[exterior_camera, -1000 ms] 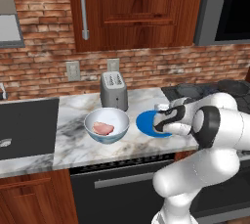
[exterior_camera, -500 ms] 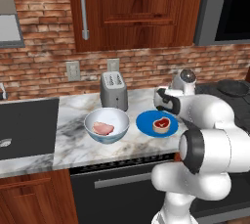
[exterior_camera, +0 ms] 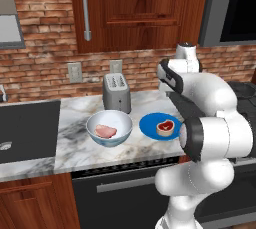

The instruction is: Place one of the steaks on the plate and the other in the bowl. Then place the bowl in the fridge.

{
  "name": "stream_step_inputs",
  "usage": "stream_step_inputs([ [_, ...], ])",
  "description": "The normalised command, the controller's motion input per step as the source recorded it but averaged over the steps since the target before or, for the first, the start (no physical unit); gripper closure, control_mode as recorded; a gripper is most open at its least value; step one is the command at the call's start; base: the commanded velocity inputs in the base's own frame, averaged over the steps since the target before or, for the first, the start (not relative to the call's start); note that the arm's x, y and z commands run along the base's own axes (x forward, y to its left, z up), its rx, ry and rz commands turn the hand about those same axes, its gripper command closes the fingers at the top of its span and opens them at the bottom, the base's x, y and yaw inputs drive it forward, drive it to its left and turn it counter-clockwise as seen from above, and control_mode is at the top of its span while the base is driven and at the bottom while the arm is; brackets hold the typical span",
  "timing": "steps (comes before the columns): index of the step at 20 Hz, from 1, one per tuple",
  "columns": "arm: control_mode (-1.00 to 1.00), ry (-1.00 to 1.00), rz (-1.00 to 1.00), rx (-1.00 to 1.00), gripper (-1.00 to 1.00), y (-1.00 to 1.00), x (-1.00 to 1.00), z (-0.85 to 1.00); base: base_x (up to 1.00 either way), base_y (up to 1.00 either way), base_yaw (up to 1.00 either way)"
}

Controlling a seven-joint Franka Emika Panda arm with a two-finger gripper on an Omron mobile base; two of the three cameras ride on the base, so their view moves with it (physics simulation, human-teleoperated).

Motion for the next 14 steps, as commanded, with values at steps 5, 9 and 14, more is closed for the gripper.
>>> stream_step_inputs([
  [5, -1.00, 0.00, 0.00, 0.12, -1.00, 0.00, -0.37, -0.53, 0.00, 0.00, 0.00],
  [9, -1.00, 0.00, -0.01, 0.01, -1.00, 0.16, -0.23, -0.06, 0.00, 0.00, 0.00],
  [14, -1.00, 0.00, -0.03, -0.01, -1.00, 0.28, -0.47, 0.16, 0.00, 0.00, 0.00],
])
